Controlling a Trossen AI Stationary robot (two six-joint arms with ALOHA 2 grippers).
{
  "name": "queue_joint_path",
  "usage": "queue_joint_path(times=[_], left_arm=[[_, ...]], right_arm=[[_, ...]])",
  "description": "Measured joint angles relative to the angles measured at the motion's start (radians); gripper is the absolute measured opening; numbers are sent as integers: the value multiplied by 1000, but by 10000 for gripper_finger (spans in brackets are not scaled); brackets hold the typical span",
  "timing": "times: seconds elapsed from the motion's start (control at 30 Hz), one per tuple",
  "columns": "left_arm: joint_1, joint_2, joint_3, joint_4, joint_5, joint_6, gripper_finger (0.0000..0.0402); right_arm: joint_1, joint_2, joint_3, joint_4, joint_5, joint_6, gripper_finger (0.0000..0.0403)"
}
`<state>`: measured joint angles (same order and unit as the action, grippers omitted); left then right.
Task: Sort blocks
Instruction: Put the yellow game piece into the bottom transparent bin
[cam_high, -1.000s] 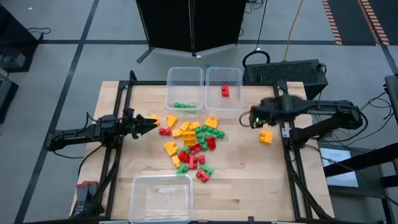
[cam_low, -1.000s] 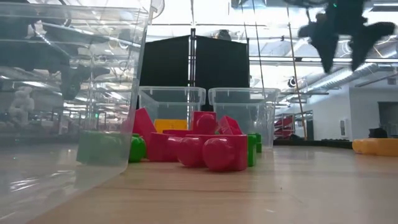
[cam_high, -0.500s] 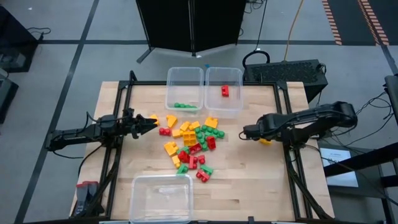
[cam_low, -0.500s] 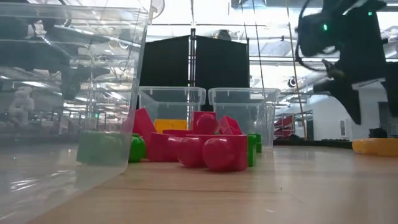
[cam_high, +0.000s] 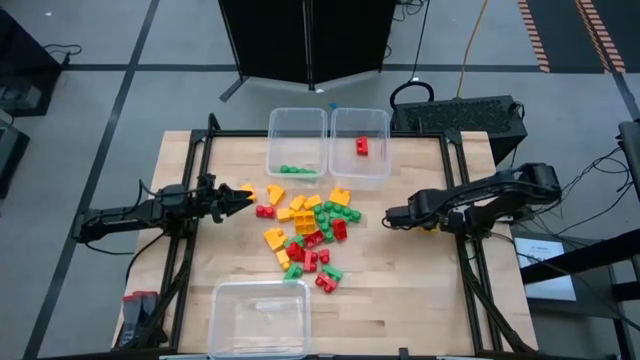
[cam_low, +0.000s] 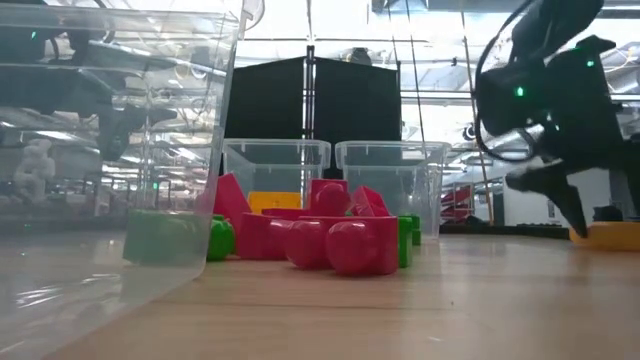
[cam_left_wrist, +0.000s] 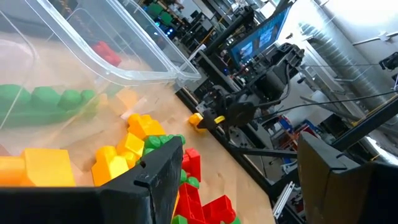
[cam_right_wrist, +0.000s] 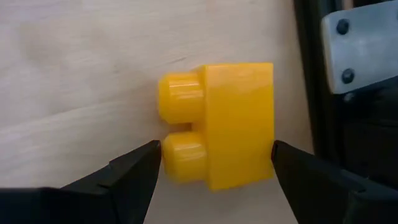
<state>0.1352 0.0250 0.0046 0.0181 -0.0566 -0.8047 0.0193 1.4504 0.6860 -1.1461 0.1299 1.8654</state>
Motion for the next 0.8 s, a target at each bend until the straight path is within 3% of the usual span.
queue_joint_path(times=[0.5,0.8], left_arm=[[0,1,0,0,0,7,210],[0,1,0,0,0,9,210]], right_arm=[[-62,100,-22,63,27,-95,300],[-76,101,1,64,4,-186,223]])
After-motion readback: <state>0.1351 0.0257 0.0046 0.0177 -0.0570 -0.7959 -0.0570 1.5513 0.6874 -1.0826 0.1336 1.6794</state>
